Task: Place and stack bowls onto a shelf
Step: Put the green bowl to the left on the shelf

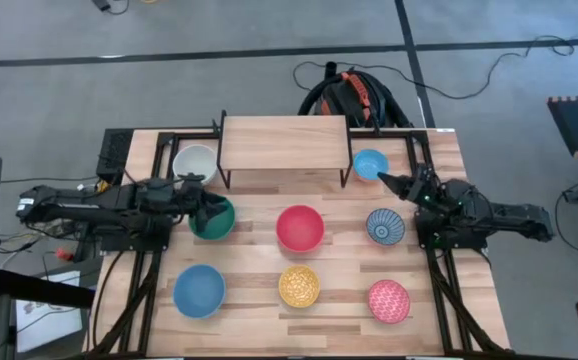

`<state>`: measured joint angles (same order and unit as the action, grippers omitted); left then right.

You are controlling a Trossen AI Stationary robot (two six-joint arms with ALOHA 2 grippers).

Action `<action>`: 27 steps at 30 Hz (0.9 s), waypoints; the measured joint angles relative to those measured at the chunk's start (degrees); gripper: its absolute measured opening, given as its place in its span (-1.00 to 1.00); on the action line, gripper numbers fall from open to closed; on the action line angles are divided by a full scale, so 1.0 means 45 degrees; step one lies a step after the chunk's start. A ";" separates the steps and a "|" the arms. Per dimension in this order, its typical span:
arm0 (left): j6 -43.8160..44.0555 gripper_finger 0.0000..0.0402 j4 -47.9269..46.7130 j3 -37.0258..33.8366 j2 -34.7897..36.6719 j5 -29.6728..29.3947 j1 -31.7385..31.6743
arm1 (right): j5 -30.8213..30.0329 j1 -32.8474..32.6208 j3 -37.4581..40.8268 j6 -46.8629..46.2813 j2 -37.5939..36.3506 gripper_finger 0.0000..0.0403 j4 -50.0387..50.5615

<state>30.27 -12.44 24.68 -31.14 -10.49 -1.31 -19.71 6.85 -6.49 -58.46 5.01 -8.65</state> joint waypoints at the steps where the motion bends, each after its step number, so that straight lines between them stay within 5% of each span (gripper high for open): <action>1: -0.0056 -0.23 -0.0484 0.0427 -0.0292 -0.0052 -0.0042 | 0.0006 0.0000 -0.0355 0.0030 0.0358 -0.71 0.0155; 13: -0.0975 -0.23 -0.4482 0.4007 -0.1248 -0.0180 -0.0884 | -0.1058 0.0774 -0.4177 -0.1464 0.5995 -0.68 0.4136; 20: -0.1388 -0.23 -0.5186 0.3806 -0.1315 0.0916 -0.1282 | -0.0106 0.1541 -0.6602 -0.1218 0.7408 -0.68 0.6790; 27: -0.1441 -0.23 -0.5142 0.3614 -0.1383 0.1167 -0.1290 | 0.0091 0.0721 -0.7548 -0.1441 0.8667 -0.68 0.8812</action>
<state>23.79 -35.58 40.95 -37.36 -5.24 -7.11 -19.30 10.10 -40.46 -64.94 44.01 31.01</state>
